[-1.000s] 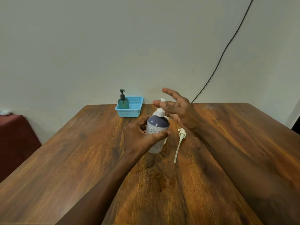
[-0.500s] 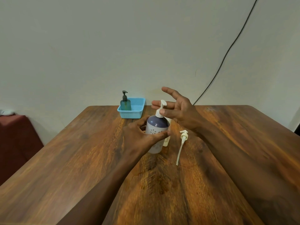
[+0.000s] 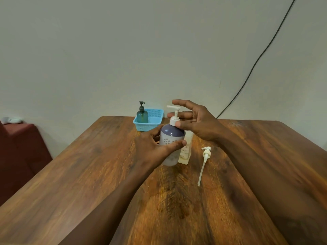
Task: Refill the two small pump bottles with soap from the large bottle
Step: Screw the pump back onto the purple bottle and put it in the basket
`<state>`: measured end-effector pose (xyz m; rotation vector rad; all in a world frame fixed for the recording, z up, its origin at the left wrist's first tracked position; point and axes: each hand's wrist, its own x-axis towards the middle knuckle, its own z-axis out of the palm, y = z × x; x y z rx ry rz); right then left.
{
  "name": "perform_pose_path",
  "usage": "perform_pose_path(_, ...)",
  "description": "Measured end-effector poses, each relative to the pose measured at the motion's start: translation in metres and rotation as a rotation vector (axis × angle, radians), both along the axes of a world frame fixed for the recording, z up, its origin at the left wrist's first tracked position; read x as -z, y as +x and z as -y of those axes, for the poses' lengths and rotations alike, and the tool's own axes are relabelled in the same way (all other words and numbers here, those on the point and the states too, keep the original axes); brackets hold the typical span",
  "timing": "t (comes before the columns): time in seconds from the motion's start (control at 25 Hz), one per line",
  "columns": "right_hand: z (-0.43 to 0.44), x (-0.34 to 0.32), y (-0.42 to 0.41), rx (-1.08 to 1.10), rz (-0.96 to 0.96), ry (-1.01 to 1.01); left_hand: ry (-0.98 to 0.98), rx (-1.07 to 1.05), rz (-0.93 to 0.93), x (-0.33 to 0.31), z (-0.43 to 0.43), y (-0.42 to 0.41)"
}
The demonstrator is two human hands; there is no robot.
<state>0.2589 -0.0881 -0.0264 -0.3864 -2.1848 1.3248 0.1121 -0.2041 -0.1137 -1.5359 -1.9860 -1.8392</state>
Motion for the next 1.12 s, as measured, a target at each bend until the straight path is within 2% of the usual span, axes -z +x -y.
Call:
perform_pose_path(0.12, -0.006, 0.0, -0.007, 0.075, -0.011, 0.077, 0.022, -0.028, -0.014, -0.005, 0.001, -0.004)
perform_pose_path(0.28, -0.007, -0.003, -0.019, -0.002, 0.013, 0.093, 0.015, -0.032, -0.031, -0.009, -0.001, -0.01)
perform_pose_path(0.52, -0.005, 0.001, -0.044, 0.229, -0.079, 0.265, 0.093, -0.11, -0.028, -0.012, -0.007, -0.009)
perform_pose_path(0.72, -0.008, 0.004, -0.062, 0.325, -0.149, 0.358, 0.16, -0.147, -0.021, -0.009, -0.019, -0.016)
perform_pose_path(0.96, -0.033, -0.008, -0.093, 0.252, -0.088, 0.425, 0.141, -0.131, 0.005, -0.007, -0.048, -0.054)
perform_pose_path(1.12, -0.068, -0.022, -0.119, 0.127, -0.057, 0.439, 0.018, -0.081, -0.036, -0.019, -0.071, -0.094)
